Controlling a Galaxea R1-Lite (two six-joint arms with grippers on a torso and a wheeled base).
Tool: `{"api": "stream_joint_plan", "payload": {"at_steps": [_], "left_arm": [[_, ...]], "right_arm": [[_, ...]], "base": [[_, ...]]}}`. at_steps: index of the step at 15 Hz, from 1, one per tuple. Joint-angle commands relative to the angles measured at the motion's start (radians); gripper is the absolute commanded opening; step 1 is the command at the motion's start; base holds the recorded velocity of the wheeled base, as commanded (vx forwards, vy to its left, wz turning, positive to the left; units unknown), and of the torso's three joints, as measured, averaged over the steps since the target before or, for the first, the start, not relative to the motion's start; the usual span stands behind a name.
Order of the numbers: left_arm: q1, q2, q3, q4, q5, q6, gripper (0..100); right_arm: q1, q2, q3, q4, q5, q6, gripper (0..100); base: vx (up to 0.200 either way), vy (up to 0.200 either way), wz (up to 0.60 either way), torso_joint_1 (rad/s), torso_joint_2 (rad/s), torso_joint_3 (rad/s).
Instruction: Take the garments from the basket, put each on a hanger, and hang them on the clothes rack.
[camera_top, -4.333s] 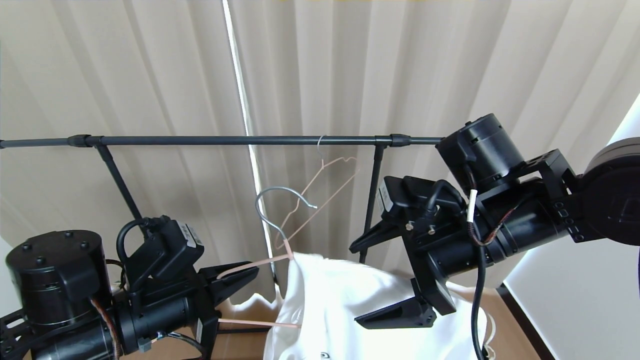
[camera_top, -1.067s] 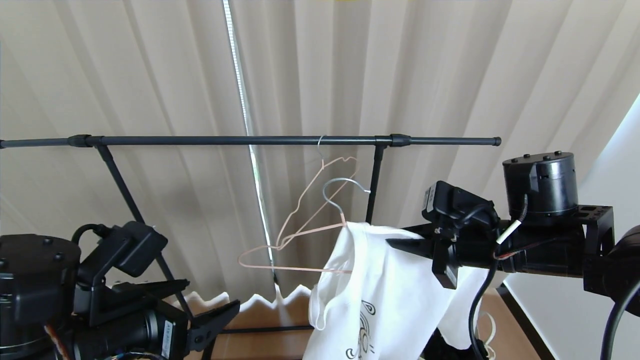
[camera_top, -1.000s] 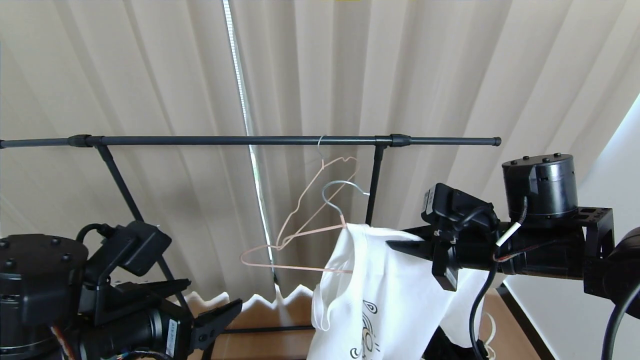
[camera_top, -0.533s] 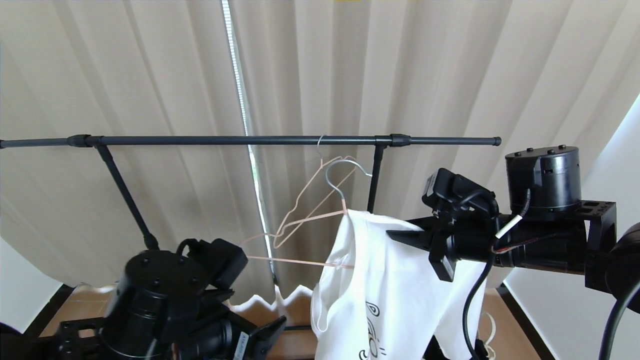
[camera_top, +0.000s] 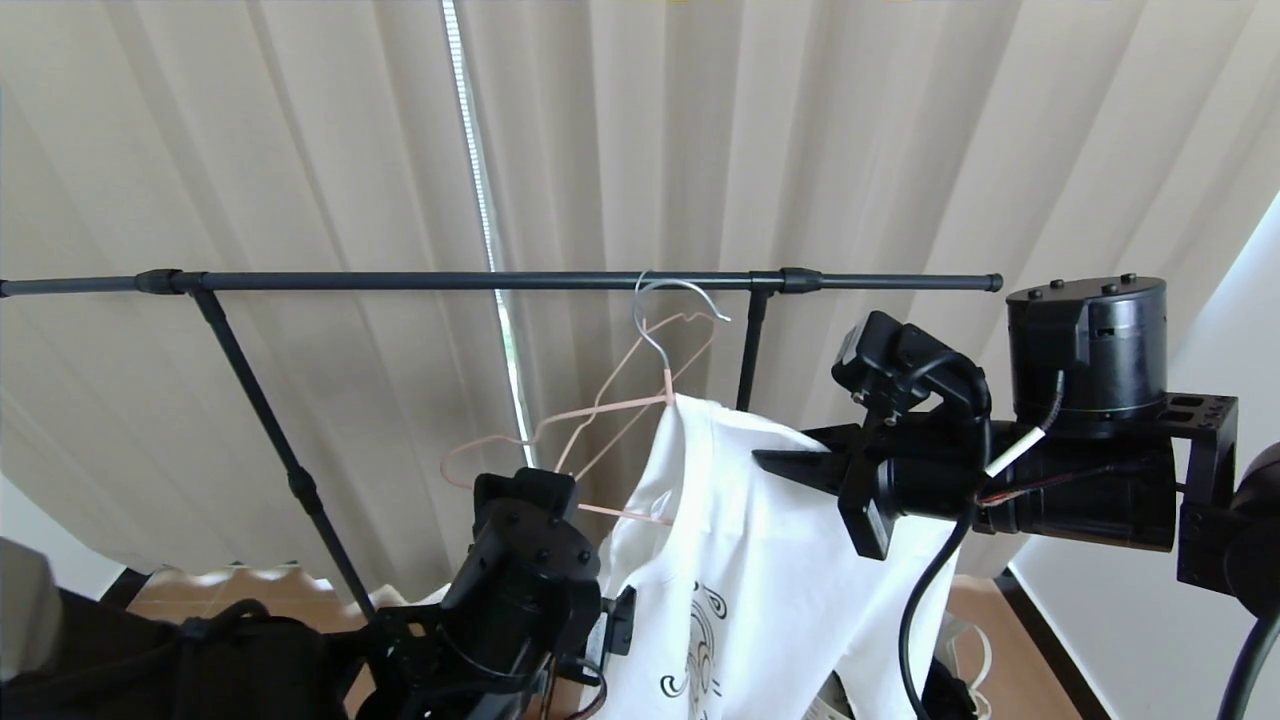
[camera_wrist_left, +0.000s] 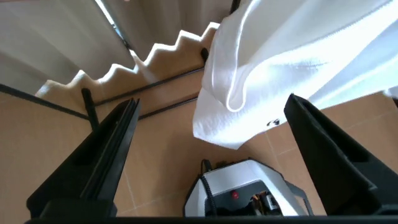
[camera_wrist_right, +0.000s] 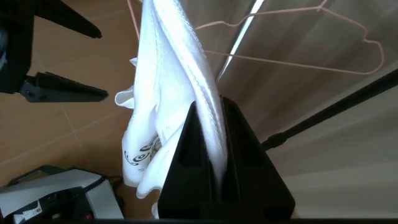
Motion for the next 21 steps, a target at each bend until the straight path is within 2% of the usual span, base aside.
{"api": "stream_joint_plan", "payload": {"at_steps": [1,7,14,15,18,21], "left_arm": [[0.01,0.078,-0.062,0.0,0.042,-0.03,100],[0.036,0.119,-0.08,-0.002,0.092,-0.047,100],[0.036,0.153,-0.014,-0.002,0.12,-0.047,100],[0.036,0.153,-0.01,-0.002,0.12,-0.047,0],[0.037,0.13,0.001,-0.003,0.131,-0.047,0],[0.106,0.07,0.0,-0.003,0.131,-0.044,0]], "right_arm": [[0.004,-0.011,0.004,0.0,0.0,0.001,0],[0.004,-0.021,0.004,0.0,0.0,0.001,0],[-0.004,-0.039,0.001,0.0,0.0,0.001,0],[-0.004,-0.04,0.001,0.0,0.0,0.001,0],[-0.03,-0.03,-0.002,0.0,0.002,0.001,0],[-0.058,-0.005,-0.002,-0.002,0.006,0.002,0]], "base": [[0.0,0.0,0.0,0.0,0.0,0.0],[0.0,0.0,0.0,0.0,0.0,0.0],[0.0,0.0,0.0,0.0,0.0,0.0],[0.0,0.0,0.0,0.0,0.0,0.0],[0.0,0.0,0.0,0.0,0.0,0.0],[0.0,0.0,0.0,0.0,0.0,0.0]]}}
